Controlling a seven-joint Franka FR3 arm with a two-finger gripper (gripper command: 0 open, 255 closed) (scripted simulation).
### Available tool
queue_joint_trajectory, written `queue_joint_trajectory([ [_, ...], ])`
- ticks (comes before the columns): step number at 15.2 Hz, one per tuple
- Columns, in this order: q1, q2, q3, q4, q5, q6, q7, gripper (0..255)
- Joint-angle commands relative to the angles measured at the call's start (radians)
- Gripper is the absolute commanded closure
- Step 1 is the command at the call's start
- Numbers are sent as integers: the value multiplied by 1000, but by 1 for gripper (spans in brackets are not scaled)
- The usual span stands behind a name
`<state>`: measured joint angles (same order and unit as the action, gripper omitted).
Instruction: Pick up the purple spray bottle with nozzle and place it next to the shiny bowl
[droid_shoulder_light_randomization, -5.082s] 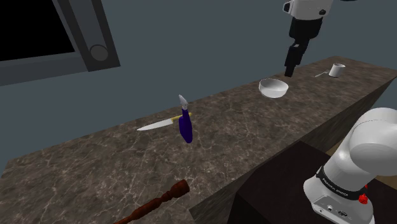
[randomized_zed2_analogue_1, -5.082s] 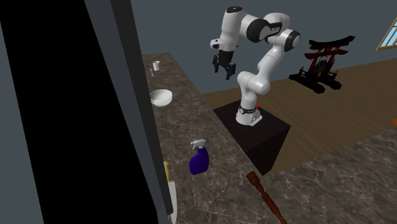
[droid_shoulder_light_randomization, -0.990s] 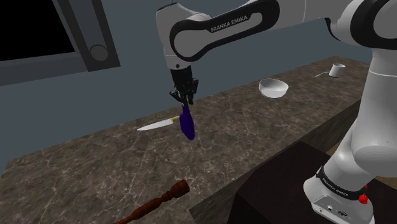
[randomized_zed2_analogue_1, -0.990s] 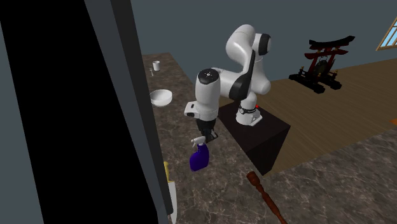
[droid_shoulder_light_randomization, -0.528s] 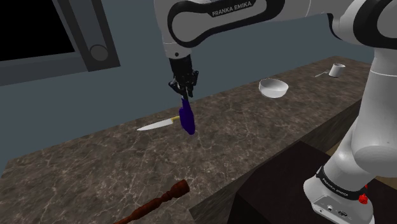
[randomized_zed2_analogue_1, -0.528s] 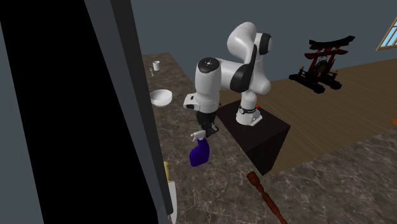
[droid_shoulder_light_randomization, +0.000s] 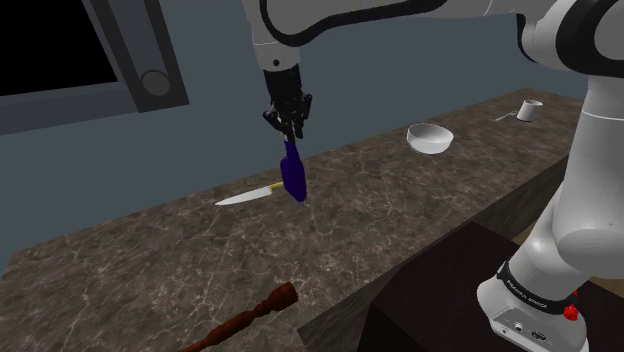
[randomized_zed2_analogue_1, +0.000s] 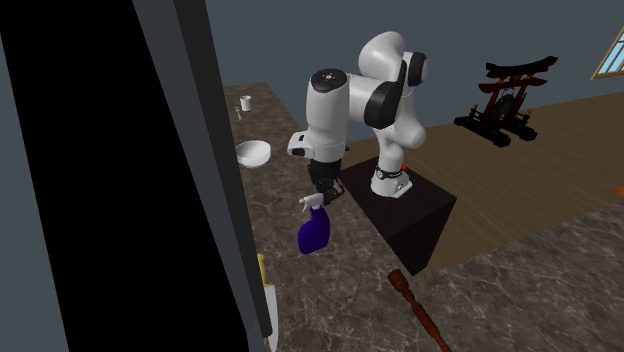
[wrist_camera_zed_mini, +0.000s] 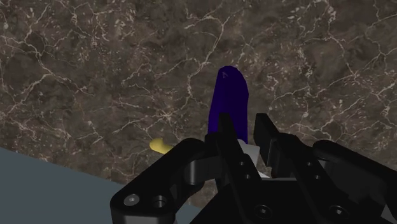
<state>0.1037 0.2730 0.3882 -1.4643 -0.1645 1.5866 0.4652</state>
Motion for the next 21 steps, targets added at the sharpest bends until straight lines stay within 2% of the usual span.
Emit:
queue_joint_trajectory([
  [1,3,3,1,32,-1,-29,-1,255],
  [10,19,29,3,180,-11,-152,-6,255],
  [15,-79,-142,-31,-44,43,-79,-118,255],
  [21,-162,-304,-98,-237,80,-25,-264,255],
])
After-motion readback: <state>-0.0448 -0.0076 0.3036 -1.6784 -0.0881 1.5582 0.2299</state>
